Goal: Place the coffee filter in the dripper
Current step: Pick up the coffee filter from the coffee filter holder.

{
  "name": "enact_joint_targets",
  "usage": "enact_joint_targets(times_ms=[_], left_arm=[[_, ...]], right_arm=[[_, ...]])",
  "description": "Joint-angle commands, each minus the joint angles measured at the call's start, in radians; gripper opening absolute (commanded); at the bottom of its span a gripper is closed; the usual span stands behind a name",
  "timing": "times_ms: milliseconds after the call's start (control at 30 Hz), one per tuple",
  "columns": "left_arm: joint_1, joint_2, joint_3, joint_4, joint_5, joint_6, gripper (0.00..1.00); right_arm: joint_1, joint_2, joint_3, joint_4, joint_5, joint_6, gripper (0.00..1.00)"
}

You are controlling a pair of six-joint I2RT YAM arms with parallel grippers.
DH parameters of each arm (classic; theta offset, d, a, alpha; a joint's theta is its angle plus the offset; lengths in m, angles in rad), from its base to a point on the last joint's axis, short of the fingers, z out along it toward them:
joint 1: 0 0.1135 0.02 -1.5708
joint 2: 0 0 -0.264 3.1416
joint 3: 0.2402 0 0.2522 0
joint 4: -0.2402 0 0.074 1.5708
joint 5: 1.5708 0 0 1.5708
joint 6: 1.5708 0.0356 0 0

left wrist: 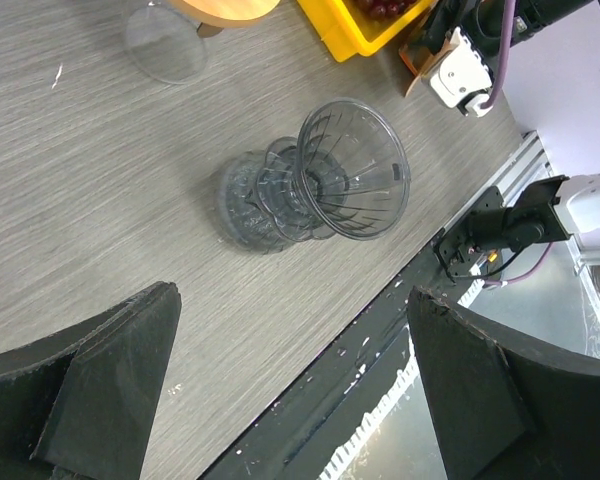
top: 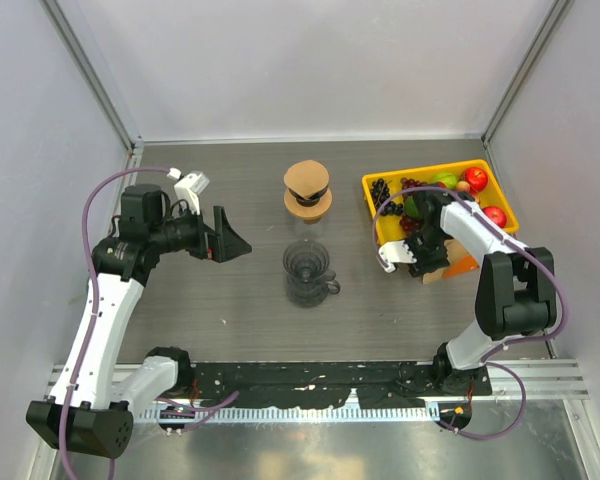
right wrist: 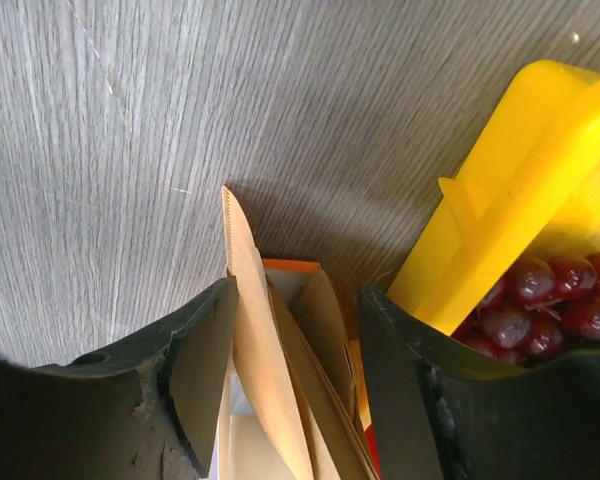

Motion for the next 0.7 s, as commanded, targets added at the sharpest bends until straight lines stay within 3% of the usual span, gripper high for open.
enact_joint_targets(times_ms=[0, 167, 267, 500, 667], left_arm=[[0.001, -0.003, 0.019, -0.020, -0.017, 0.024, 1.00], [0.001, -0.003, 0.021, -0.029, -0.026, 0.032, 1.00], [0.003, 0.005, 0.024, -0.031, -0.027, 0.032, 1.00], [0.003, 0.008, 0.030, -0.032, -0.026, 0.037, 1.00], [0.003, 0.005, 0.028, -0.022, -0.009, 0.038, 1.00]], right_arm=[[0.017, 0.012, -0.026, 0.006, 0.019, -0.028, 0.55], [0.015, 0.017, -0.041, -0.007, 0.019, -0.028, 0.47], [0.015, 0.011, -0.052, -0.007, 0.022, -0.028, 0.38], [0.015, -0.015, -0.049, -0.023, 0.013, -0.011, 0.06], [0.015, -0.061, 0.046, -0.116, -0.063, 0.036, 0.05]])
